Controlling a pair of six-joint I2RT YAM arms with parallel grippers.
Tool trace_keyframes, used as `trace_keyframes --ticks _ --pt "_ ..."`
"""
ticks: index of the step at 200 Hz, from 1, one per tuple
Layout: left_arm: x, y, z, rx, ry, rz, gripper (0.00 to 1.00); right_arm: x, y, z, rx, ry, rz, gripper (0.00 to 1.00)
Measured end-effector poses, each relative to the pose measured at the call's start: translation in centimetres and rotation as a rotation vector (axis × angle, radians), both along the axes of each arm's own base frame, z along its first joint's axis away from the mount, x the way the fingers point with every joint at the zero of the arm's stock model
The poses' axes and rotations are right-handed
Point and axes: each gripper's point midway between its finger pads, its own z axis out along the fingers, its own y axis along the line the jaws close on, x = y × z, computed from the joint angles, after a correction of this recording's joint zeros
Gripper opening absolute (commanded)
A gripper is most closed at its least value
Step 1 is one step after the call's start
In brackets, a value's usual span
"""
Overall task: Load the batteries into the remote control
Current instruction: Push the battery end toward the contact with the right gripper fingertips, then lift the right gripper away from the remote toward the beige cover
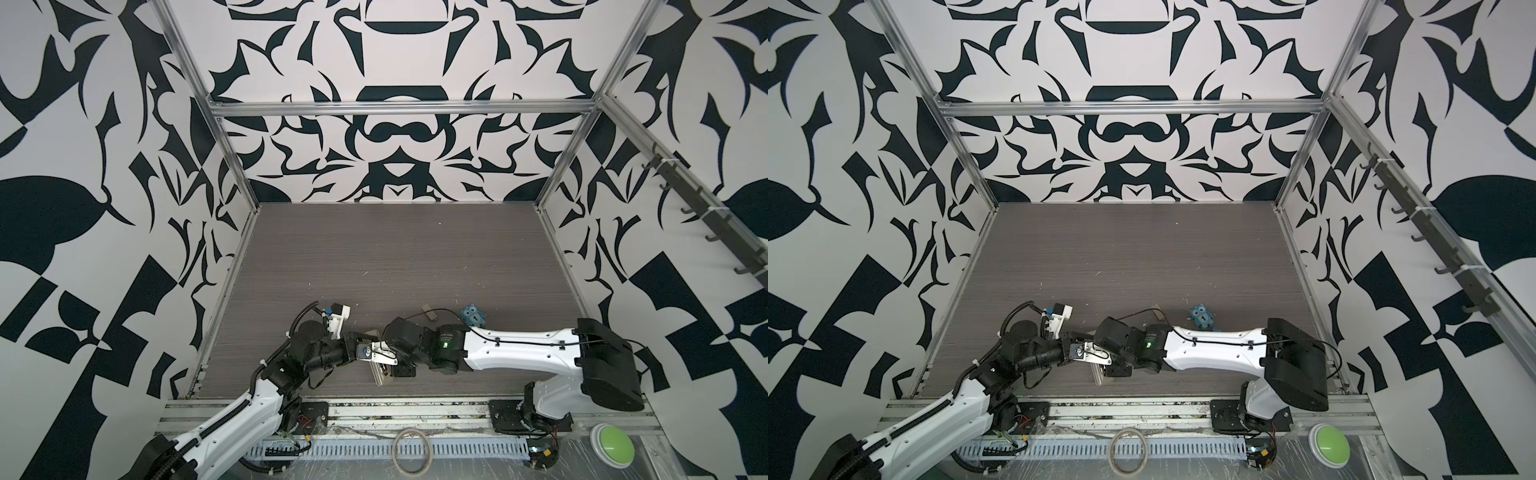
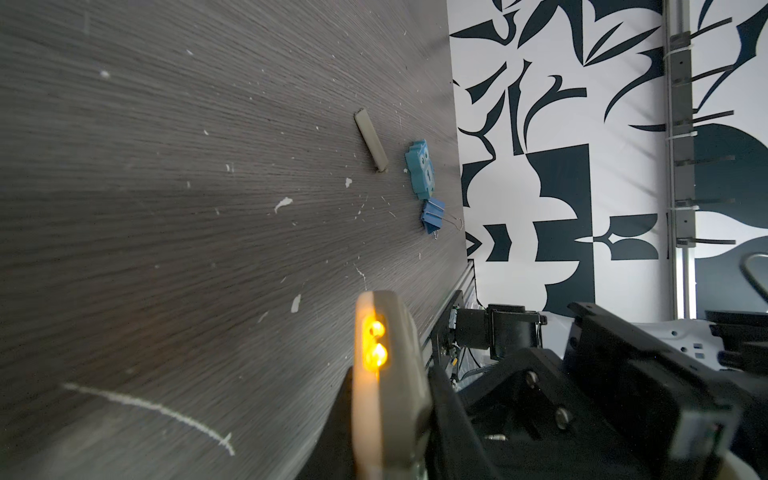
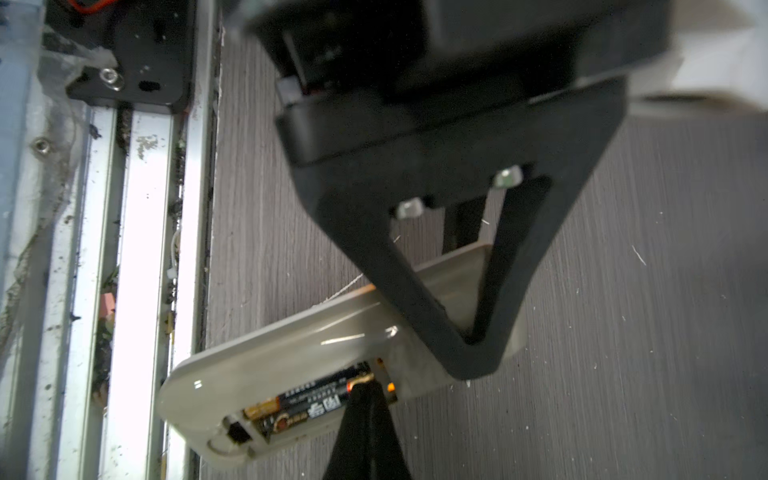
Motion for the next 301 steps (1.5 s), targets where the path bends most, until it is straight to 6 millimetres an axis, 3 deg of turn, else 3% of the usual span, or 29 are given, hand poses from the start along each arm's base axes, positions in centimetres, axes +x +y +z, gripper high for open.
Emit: trace_keyframes --ticks 26,72,100,127,153,182,210,251,301 --pt "0.1 0.0 0.0 0.001 -0.002 0.005 0.00 0.1 0.0 0.1 -0.009 0.000 -0.014 0.00" --pt "0.1 -0.1 0.6 -0.013 -0.025 0.000 0.00 0.3 -0.7 1.7 0.025 0.017 -0.083 0.26" --pt "0.6 0.4 0.4 0.005 -0.033 0.040 0.00 0.9 -1.4 4.0 0.097 0.047 -0.145 0.47" --pt "1.1 0.9 0.4 0.020 -0.045 0.084 0.00 3.1 -3.4 6.4 0.185 0.081 -0.258 0.60" --pt "1.7 1.3 0.9 0.017 -0.074 0.126 0.00 6.0 -5.8 7.1 0.234 0.121 -0.391 0.69" --pt "2.2 1.6 1.1 0.019 -0.091 0.158 0.00 9.0 -9.0 5.7 0.207 0.167 -0.551 0.75" --pt "2.5 1.7 1.0 0.024 -0.091 0.167 0.00 10.9 -11.5 2.7 0.117 0.226 -0.680 0.79" --pt "2.7 1.3 0.6 0.030 -0.086 0.156 0.00 12.1 -14.2 -2.1 -0.022 0.317 -0.813 0.83" --pt "2.8 0.7 0.6 0.023 -0.095 0.131 0.00 13.1 -15.7 -4.6 -0.071 0.378 -0.895 0.81"
